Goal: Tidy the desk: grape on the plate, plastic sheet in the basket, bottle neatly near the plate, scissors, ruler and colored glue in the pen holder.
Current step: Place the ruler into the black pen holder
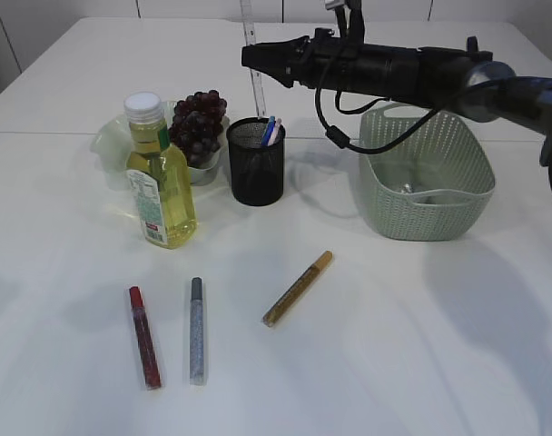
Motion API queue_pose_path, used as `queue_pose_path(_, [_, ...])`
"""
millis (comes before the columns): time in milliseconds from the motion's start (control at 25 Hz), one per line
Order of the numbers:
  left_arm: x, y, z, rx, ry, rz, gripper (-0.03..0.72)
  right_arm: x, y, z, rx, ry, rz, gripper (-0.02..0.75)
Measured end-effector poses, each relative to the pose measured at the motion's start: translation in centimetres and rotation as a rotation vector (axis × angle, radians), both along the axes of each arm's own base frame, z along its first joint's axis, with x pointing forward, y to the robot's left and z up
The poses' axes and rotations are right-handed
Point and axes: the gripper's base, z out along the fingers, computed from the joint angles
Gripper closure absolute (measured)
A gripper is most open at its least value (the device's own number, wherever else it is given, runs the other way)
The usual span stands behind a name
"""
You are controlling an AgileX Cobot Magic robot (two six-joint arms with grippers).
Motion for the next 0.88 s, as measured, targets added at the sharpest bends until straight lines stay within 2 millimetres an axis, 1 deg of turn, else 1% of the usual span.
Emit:
queue_pose_path(240, [0.0, 0.0, 0.0, 0.000, 0.002, 0.000, 0.273, 0.7, 0.1, -1.6, -0.004, 0.000, -0.007, 0.435])
queue_pose_path(520, [0.0, 0.0, 0.0, 0.000, 0.002, 0.000, 0.273, 0.8, 0.6, -1.6, -0.003, -0.017, -0.007, 0.435])
queue_pose_path(880, [0.0, 0.0, 0.0, 0.000, 0.004, 0.000, 0.273, 0.9, 0.7, -2.8, -0.007, 0.004, -0.006, 0.434])
